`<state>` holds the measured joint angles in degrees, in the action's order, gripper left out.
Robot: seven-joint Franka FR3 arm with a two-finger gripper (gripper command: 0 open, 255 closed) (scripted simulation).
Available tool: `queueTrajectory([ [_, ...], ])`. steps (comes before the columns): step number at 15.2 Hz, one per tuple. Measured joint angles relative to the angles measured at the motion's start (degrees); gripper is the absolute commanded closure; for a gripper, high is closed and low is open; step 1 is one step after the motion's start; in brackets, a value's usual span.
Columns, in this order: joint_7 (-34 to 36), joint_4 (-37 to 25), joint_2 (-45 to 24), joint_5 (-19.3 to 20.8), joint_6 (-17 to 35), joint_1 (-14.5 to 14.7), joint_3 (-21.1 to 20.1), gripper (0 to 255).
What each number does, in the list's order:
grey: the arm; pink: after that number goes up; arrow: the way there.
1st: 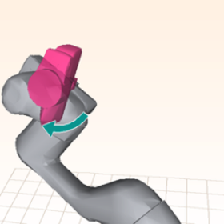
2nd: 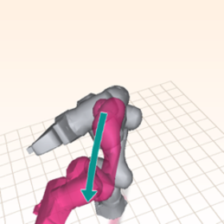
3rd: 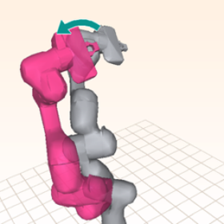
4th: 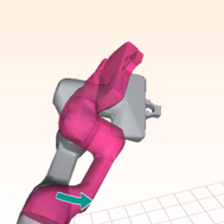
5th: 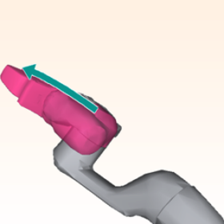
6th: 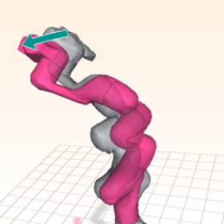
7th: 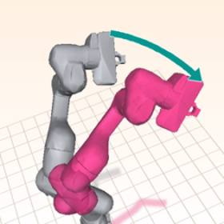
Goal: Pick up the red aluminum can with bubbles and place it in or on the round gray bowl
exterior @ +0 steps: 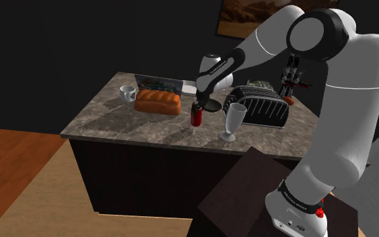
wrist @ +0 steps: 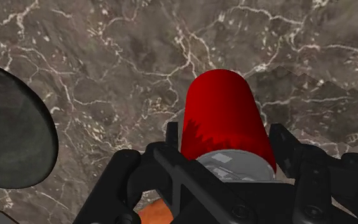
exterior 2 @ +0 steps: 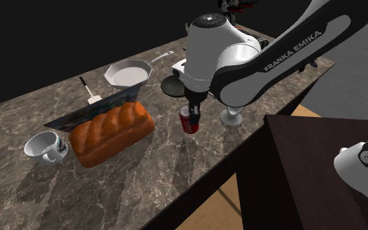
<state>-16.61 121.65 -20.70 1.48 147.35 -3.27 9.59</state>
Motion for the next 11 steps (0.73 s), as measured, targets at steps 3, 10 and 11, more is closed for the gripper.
queueTrajectory([
  [3, 0.20, -0.07, 1.83, 0.32, -1.88, 0.24, 0.17, 255],
  [10, 0.29, -0.59, 4.59, 0.78, -5.10, 0.44, 0.42, 0],
  [11, 0.10, -1.72, 3.40, 0.25, -5.27, 0.30, 0.20, 0],
])
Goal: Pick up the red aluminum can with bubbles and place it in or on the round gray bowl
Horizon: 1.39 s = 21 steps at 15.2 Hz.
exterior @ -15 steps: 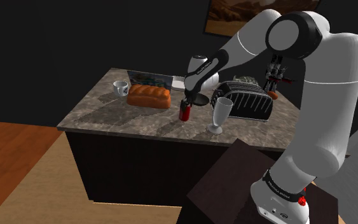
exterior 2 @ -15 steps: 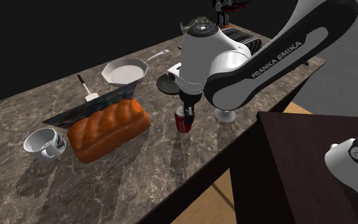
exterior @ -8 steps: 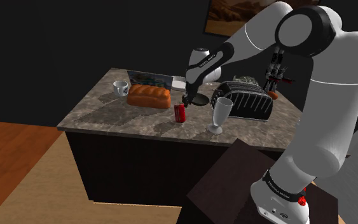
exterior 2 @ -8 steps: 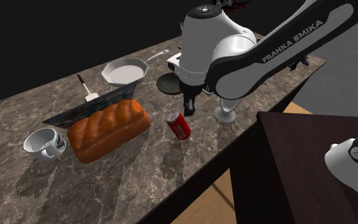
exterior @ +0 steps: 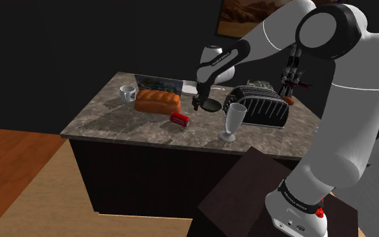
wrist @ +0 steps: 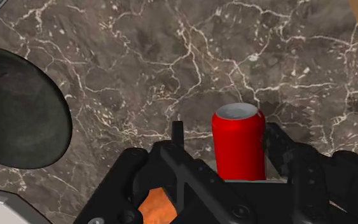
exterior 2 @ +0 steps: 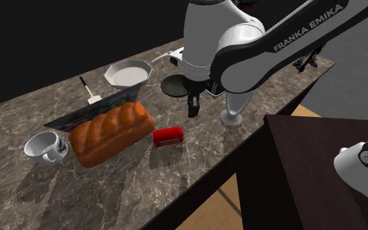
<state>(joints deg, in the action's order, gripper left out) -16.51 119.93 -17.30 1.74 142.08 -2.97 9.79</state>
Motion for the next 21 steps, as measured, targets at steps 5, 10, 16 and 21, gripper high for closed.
queueTrajectory([
  [5, 0.45, -9.68, -10.24, -3.72, -1.91, -0.25, -2.31, 0],
  [10, 1.36, -21.24, -20.19, -6.36, -5.90, -0.60, -4.37, 0],
  [16, 1.38, -23.75, -24.56, -6.95, -4.28, -0.80, -4.91, 0],
  [21, 1.18, -23.83, -25.96, -7.09, -3.02, -1.00, -5.01, 0],
])
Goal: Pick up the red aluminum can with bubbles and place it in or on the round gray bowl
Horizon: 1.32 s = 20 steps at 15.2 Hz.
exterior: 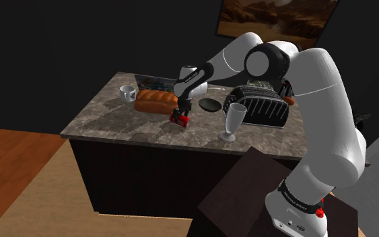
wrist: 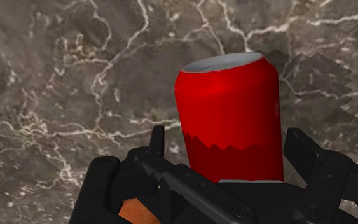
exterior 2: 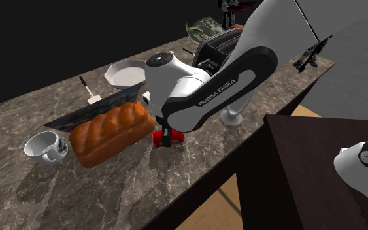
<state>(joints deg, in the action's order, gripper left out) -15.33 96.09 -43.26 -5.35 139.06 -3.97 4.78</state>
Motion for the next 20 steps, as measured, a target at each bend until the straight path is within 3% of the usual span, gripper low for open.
queueTrajectory([
  [3, 0.00, 0.01, -0.02, 0.00, 0.04, 0.00, 0.00, 0],
  [4, 0.00, 0.01, -0.02, 0.00, 0.04, 0.00, 0.00, 255],
  [20, 0.10, 0.89, 2.96, 0.24, -2.07, 0.16, 0.24, 255],
])
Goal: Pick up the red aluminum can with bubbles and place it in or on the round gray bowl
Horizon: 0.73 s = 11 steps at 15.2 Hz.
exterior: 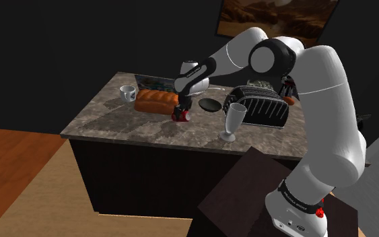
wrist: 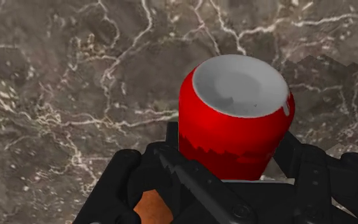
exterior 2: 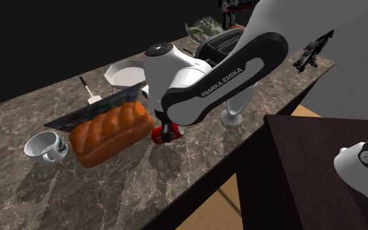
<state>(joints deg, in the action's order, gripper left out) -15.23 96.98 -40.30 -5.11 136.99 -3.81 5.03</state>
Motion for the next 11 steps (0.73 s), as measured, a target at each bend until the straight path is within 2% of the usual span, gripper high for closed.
queueTrajectory([
  [11, 0.43, 0.06, 5.76, 0.64, -5.69, 0.36, 0.51, 255],
])
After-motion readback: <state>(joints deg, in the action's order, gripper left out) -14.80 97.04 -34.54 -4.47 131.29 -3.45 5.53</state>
